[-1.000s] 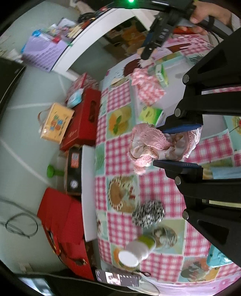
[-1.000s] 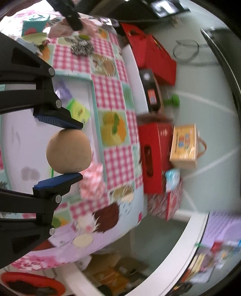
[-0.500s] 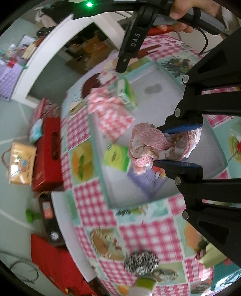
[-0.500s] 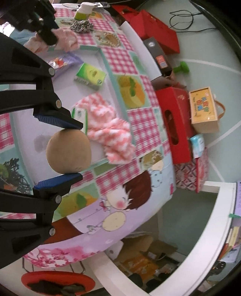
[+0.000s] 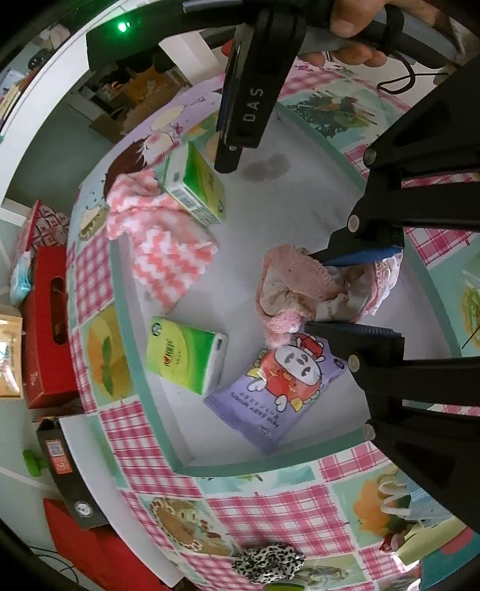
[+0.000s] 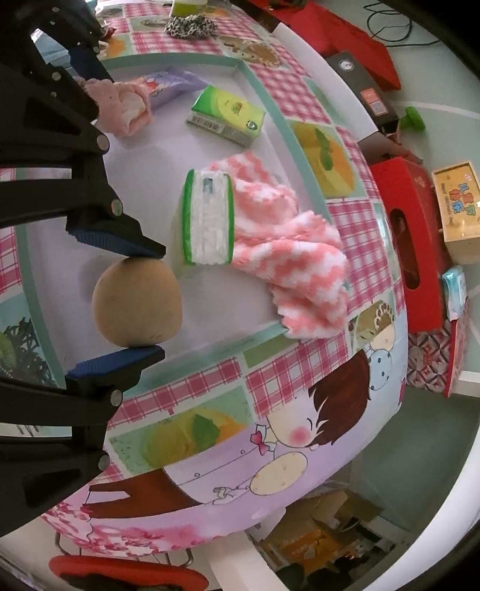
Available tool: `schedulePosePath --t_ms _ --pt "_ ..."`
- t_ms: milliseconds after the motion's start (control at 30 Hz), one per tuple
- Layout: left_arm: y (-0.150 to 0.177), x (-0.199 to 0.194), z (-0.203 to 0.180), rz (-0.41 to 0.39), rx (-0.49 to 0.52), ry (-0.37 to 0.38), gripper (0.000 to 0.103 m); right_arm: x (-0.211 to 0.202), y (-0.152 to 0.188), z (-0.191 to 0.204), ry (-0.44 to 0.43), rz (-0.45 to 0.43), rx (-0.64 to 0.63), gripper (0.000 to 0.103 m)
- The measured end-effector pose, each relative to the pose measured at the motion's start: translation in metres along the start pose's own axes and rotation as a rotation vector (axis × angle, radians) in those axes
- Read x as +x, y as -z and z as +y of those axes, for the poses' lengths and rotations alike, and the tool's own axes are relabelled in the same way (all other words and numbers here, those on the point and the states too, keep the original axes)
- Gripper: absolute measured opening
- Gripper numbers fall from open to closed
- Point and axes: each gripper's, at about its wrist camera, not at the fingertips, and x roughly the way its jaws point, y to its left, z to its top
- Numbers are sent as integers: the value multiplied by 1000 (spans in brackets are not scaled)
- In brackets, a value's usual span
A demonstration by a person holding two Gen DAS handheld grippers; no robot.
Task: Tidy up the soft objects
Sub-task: 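Open the left tool to drop the pink cloth while the right tool drops the sponge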
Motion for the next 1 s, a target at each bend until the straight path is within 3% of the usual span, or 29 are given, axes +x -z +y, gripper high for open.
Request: schedulePosePath --t_ms 133,267,800,1000 --pt "-2 1 0 7 -13 -2 44 1 -1 2 18 7 -11 55" --pt "-2 -2 2 7 -22 9 48 0 -3 6 43 10 -21 63" --pt "-7 -47 5 -84 -41 59 49 -27 -12 7 54 -74 -15 67" --pt "-9 -60 25 -118 -104 55 49 -41 -14 14 58 -113 -20 67"
